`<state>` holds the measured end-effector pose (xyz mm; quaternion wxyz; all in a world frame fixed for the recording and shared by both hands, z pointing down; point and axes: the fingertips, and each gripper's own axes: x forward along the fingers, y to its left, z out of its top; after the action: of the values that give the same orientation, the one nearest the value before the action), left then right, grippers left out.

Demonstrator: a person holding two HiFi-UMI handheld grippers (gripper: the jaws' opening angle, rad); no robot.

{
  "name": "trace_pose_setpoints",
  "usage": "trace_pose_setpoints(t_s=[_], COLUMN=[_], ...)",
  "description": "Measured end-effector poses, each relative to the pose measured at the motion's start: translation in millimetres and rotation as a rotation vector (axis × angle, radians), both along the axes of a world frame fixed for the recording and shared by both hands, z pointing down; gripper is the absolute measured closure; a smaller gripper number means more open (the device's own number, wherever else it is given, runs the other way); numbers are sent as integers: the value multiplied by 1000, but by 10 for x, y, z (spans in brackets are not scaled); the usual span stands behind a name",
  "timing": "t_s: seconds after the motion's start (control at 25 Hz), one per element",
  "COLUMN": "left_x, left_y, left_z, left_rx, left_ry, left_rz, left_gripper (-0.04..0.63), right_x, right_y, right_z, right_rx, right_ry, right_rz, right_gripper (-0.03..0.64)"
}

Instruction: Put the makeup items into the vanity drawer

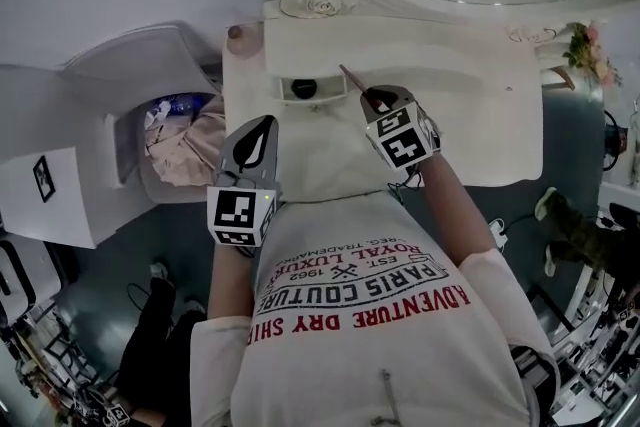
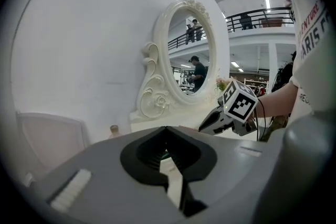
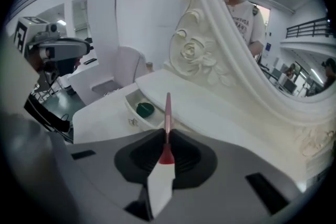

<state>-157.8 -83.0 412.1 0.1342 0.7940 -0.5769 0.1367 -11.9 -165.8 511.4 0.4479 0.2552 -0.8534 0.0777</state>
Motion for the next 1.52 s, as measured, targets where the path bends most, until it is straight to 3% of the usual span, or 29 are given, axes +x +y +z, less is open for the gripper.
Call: trace_pose_setpoints(t_s=[0.36, 0.72, 0.8, 0.92, 1.28, 1.52], left_x=[-356, -498, -521, -553, -481, -255], left_y=[307, 469, 487, 511, 402, 165], left_z=[62, 132, 149, 177, 96, 84], left_rx=[-21, -51, -55, -58, -39, -32], left_ry=[-9, -5, -3, 0, -5, -4], left_rz=[-155, -254, -268, -284, -260, -145], left_gripper=[584, 584, 584, 584, 584, 584], right_x=[-604, -901, -955, -1003, -861, -410], right_y=[216, 173, 135, 114, 49, -103], right_z=[124, 242, 238, 233, 139, 71], right_rx=[-51, -43, -32, -30, -39, -31], right_ry=[41, 87, 76, 54, 12, -75], right_rz=[-302, -440, -437, -424, -351, -81], right_gripper=[566, 566, 561, 490, 473, 474])
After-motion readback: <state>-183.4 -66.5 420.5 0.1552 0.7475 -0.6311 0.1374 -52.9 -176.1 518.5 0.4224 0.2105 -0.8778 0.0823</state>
